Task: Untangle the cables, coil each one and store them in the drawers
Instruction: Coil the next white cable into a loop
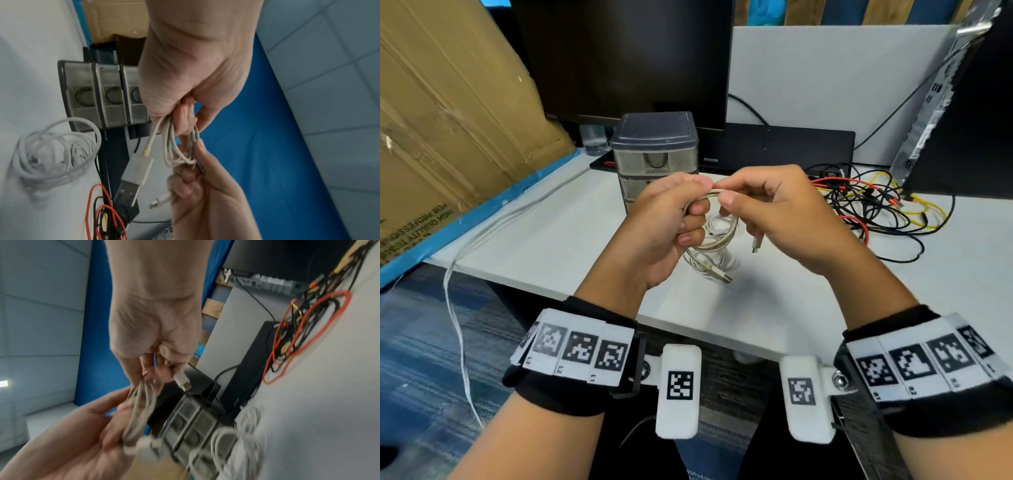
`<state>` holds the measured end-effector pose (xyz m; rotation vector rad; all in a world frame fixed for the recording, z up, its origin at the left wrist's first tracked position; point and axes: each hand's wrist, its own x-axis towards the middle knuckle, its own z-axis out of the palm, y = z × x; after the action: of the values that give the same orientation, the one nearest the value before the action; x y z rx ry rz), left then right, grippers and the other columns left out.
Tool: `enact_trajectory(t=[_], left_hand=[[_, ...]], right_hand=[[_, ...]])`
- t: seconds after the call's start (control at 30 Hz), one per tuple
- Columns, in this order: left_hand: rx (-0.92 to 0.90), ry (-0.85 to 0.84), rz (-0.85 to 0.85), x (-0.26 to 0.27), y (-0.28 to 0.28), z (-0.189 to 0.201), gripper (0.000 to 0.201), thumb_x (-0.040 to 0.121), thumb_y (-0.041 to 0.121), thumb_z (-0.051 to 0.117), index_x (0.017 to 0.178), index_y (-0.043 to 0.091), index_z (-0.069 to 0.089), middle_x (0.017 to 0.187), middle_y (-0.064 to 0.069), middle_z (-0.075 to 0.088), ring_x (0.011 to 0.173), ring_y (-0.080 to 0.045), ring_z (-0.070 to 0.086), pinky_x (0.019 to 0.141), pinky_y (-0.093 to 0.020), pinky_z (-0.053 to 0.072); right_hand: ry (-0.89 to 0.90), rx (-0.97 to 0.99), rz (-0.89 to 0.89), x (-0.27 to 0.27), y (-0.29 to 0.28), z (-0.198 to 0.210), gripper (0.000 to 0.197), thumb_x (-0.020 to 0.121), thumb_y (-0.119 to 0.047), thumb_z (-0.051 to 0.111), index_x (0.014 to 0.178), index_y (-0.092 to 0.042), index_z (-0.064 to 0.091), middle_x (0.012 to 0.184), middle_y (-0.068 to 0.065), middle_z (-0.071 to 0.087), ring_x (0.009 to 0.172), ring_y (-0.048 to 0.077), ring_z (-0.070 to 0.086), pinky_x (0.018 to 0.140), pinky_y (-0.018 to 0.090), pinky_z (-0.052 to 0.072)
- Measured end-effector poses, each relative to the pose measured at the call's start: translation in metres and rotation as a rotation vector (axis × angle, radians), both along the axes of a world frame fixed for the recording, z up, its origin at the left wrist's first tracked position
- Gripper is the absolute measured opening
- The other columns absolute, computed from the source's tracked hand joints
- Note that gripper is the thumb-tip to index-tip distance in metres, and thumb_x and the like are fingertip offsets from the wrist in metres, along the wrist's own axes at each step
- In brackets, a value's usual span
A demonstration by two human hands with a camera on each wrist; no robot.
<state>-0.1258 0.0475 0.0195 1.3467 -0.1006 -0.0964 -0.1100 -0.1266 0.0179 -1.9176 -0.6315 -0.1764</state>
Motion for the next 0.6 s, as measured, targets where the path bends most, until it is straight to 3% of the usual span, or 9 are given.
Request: enact_trajectory(t=[0.1,0.2,0.27,0.4,0.6], left_hand=[[0.072,-0.052,0.016,0.001,0.003,-0.001,0.008,0.104,0.007,0.052,0.098,0.006,0.057,0.062,0.001,0.043,0.049,-0.007,0.027,0.047,-0.022,0.022],[0.103,-0.089,-0.002,0.001,0.005,-0.001,0.008,0.104,0.007,0.052,0.098,0.004,0.057,0.063,0.0,0.045,0.051,-0.008,0.027,0.05,-0.023,0.023],[0.1,-0.107,-0.024,0.001,0.005,0.0,0.011,0.104,0.005,0.05,0.095,0.005,0.057,0.063,0.001,0.045,0.051,-0.008,0.027,0.05,-0.023,0.023],[0.054,-0.147,-0.082,0.001,0.003,0.001,0.021,0.105,0.003,0.047,0.088,0.009,0.059,0.064,0.001,0.044,0.051,-0.007,0.026,0.05,-0.021,0.022],[0.087,-0.221,-0.102,0.004,0.004,0.003,0.02,0.105,0.005,0.047,0.088,0.013,0.055,0.065,0.002,0.045,0.051,-0.007,0.026,0.052,-0.023,0.02]], right_hand=[[0.057,-0.08,-0.014,0.003,-0.017,0.011,0.012,0.095,-0.007,0.068,0.097,-0.013,0.078,0.083,0.004,0.074,0.074,0.012,0.07,0.069,0.029,0.057],[-0.114,-0.35,-0.127,0.005,-0.025,0.015,0.01,0.095,-0.02,0.071,0.089,-0.024,0.077,0.086,-0.009,0.069,0.078,0.003,0.064,0.068,0.018,0.043],[-0.222,-0.409,-0.177,0.007,-0.02,0.013,0.01,0.096,-0.022,0.069,0.091,-0.025,0.077,0.085,-0.011,0.064,0.08,0.005,0.062,0.068,0.021,0.043],[-0.286,-0.152,-0.211,0.013,-0.012,0.007,0.011,0.096,-0.012,0.067,0.097,-0.015,0.078,0.079,-0.005,0.07,0.072,0.011,0.068,0.07,0.032,0.059],[-0.266,0.051,-0.168,0.015,-0.003,0.007,0.013,0.097,-0.006,0.063,0.1,-0.011,0.075,0.075,0.002,0.071,0.068,0.017,0.07,0.067,0.034,0.061]])
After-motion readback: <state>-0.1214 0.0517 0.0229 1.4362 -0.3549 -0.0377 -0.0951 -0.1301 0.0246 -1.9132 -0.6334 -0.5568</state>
